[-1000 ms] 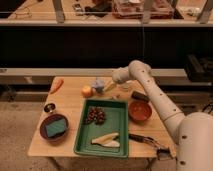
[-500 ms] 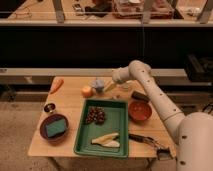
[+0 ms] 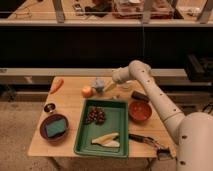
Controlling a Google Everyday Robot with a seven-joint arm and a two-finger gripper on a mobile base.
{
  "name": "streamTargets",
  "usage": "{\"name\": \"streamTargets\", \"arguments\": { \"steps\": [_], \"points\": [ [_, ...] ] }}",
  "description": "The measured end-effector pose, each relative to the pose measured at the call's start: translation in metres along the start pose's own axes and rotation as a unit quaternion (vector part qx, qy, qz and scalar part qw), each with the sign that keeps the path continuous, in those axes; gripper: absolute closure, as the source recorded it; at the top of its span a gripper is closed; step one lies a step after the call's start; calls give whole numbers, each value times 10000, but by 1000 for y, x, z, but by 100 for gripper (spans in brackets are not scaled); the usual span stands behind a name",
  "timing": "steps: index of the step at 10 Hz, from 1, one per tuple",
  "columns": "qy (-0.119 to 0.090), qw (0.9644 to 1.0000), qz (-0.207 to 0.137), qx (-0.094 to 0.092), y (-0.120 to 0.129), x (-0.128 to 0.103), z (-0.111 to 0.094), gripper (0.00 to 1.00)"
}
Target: Wipe table surface with eraser
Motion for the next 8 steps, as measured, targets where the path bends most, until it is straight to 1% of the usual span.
{"name": "streamTargets", "arguments": {
  "steps": [1, 2, 4, 5, 6, 7, 8],
  "points": [
    [-85, 9999, -62, -25, 0, 1, -5, 20],
    [-232, 9996, -145, -69, 0, 5, -15, 20],
    [-604, 9974, -342, -204, 0, 11, -39, 20],
    [-817, 9954, -412, -289, 1, 12, -54, 20],
    [-1053, 9927, -446, -377, 3, 11, -74, 20],
    [-1254, 9901, -432, -457, 5, 4, -93, 20],
    [-1436, 9873, -384, -555, 9, -9, -112, 20]
  ]
}}
